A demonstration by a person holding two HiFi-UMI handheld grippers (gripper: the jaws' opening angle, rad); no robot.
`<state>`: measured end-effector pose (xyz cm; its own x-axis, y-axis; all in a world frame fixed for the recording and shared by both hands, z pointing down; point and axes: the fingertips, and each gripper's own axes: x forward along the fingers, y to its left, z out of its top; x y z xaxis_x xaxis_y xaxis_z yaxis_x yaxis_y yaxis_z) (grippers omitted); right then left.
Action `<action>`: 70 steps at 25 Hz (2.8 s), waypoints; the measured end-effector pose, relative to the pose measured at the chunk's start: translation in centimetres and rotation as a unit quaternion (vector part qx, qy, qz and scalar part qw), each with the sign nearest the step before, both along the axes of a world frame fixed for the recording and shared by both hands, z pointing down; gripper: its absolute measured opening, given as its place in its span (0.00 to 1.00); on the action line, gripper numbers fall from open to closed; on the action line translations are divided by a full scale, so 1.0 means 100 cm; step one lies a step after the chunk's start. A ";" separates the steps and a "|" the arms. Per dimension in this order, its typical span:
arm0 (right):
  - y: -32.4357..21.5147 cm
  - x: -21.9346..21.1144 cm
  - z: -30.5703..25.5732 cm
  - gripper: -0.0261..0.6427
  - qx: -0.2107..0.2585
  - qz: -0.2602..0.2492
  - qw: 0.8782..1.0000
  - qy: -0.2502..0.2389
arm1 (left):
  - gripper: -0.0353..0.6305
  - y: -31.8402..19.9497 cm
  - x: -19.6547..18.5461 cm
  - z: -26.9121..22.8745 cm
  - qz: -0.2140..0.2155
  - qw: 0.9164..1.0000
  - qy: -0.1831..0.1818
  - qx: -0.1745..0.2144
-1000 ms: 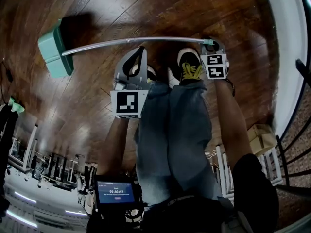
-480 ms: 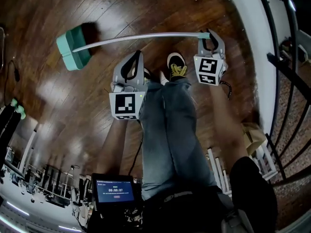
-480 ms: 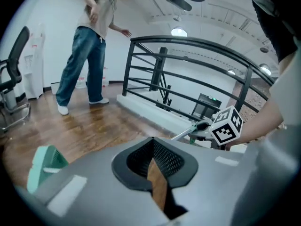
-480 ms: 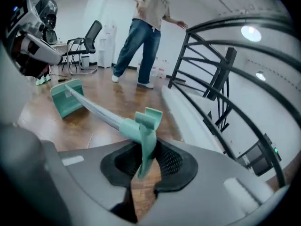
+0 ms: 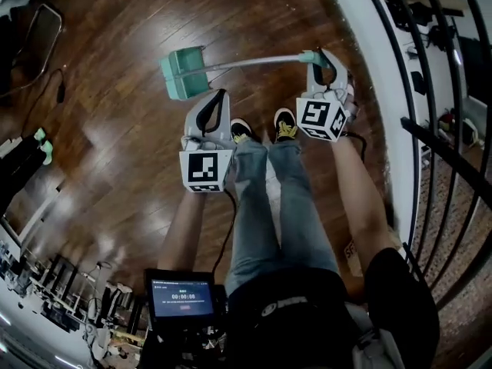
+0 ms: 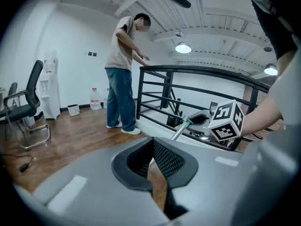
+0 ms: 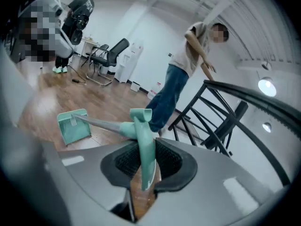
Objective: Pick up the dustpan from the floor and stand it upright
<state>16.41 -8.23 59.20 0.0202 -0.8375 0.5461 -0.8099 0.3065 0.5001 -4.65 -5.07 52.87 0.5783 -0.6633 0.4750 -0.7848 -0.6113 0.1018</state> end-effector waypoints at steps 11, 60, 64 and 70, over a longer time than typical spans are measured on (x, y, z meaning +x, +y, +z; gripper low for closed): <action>-0.027 -0.154 -0.074 0.15 0.058 -0.206 0.961 0.176 | 0.08 0.001 -0.061 -0.074 -0.040 0.998 -0.011 0.048; 0.170 -0.447 -0.082 0.30 0.124 -0.577 0.785 0.189 | 0.08 0.100 -0.288 -0.099 -0.315 0.945 -0.009 0.083; 0.147 -0.439 -0.121 0.30 0.095 -0.548 0.826 0.095 | 0.08 0.094 -0.287 -0.115 -0.318 0.943 -0.018 0.093; 0.092 -0.423 -0.213 0.30 0.047 -0.470 0.875 -0.108 | 0.08 0.088 -0.274 -0.158 -0.334 0.937 -0.021 0.100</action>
<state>-25.93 0.96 37.92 -0.7966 -0.4700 0.3801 -0.3004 0.8535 0.4258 -32.00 3.69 37.05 -0.0138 -0.9489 0.3153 -0.9999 0.0137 -0.0026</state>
